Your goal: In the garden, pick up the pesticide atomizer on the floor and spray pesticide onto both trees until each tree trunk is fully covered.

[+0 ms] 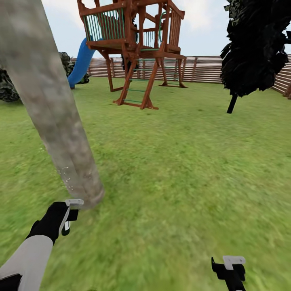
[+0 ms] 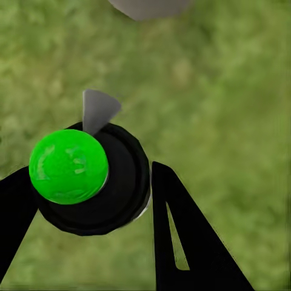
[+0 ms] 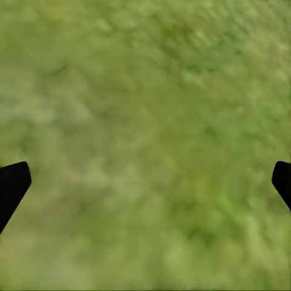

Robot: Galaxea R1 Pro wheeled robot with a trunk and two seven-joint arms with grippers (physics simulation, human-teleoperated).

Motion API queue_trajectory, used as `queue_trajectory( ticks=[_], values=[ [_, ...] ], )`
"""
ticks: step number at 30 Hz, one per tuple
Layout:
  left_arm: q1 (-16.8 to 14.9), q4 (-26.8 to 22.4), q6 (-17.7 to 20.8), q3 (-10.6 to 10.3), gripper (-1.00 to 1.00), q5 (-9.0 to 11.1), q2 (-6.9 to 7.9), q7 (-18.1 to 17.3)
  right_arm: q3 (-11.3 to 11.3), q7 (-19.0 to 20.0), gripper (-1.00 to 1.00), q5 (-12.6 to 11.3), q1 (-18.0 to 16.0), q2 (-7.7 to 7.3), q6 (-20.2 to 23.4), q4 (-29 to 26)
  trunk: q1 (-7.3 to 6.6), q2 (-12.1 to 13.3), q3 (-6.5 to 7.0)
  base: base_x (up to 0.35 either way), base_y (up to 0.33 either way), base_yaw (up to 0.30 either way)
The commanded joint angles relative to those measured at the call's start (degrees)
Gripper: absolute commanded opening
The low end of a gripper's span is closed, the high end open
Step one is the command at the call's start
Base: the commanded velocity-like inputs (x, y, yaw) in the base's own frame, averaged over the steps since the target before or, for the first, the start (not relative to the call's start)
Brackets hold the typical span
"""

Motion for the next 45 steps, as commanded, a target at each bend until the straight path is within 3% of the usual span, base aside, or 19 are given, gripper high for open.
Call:
queue_trajectory(
  ticks=[1, 20, 37, 43, 44, 45],
  values=[
    [-0.04, -0.05, 0.22, 0.13, -1.0, -0.31, -0.06, -0.18, -0.31, -0.28, 1.0, 0.61, -0.05, 0.0, -0.19, 0.1, 0.0, -0.02, -0.05, 0.021, -0.027, 0.277],
    [-0.06, -0.24, 0.32, 0.25, -1.0, -0.27, -0.25, -0.58, -0.31, -0.28, 1.0, 0.61, -0.05, 0.08, -0.19, 0.1, 0.0, -0.02, -0.05, 0.1, -0.094, 0.277],
    [-0.08, -0.42, 0.38, 0.24, -1.0, -0.22, -0.25, -0.58, -0.31, -0.35, 1.0, 0.61, 0.03, -0.01, -0.17, 0.1, 0.0, -0.02, -0.05, 0.054, -0.274, 0.019],
    [-0.07, -0.79, 0.4, 0.3, -1.0, -0.17, -0.25, -0.82, -0.31, -0.37, 1.0, 0.61, 0.04, 0.0, -0.19, 0.1, 0.0, -0.02, -0.05, 0.086, -0.275, 0.237],
    [-0.1, -0.92, 0.4, 0.16, -1.0, 0.88, -0.3, -0.89, -0.31, -0.37, 1.0, 0.61, 0.04, 0.0, -0.19, 0.1, 0.0, -0.02, -0.05, -0.078, -0.266, 0.275],
    [-0.44, -1.14, 0.4, -0.22, -1.0, 3.85, -0.27, -1.04, -0.34, -0.37, 1.0, 0.61, 0.04, 0.0, -0.19, 0.08, 0.0, -0.02, -0.05, -0.238, -0.178, 0.276]
  ],
)
